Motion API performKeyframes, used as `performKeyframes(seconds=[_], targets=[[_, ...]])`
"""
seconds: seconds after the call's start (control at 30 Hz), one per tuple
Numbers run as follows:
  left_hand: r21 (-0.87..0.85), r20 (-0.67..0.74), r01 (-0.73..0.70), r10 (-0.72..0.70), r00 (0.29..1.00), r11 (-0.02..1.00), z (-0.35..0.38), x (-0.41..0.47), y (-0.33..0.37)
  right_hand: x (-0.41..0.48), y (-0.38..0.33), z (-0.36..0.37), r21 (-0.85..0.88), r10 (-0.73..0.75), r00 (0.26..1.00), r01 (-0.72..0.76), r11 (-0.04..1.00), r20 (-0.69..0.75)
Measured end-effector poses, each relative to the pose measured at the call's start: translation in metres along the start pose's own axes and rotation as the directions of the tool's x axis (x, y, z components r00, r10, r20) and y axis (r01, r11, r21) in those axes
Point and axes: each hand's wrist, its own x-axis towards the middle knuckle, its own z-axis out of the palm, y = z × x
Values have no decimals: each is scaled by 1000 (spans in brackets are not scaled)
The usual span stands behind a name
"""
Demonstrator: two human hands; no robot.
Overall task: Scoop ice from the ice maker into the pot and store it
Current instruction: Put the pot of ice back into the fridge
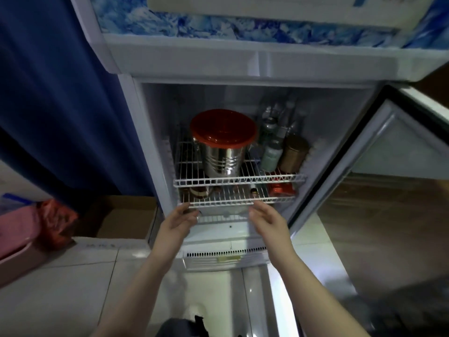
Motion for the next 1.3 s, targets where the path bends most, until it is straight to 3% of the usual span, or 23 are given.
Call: performKeyframes(seconds=[0.23, 0.47, 0.87, 1.3], targets=[[-28, -18, 36, -36, 999, 999, 35, -109, -36, -99, 37, -73, 19, 56, 998, -56, 998, 2], [53, -53, 61, -58, 997, 997, 47, -206, -66, -197, 63, -117, 18, 105, 994, -104, 994, -14], [100, 124, 0, -13, 992, 995, 70, -315, -84, -316, 67, -159, 90, -37, 991, 49, 995, -129], [77, 240, -72, 52, 969, 994, 89, -455, -92, -459, 56, -200, 38, -153, 944, 172, 984, -291]])
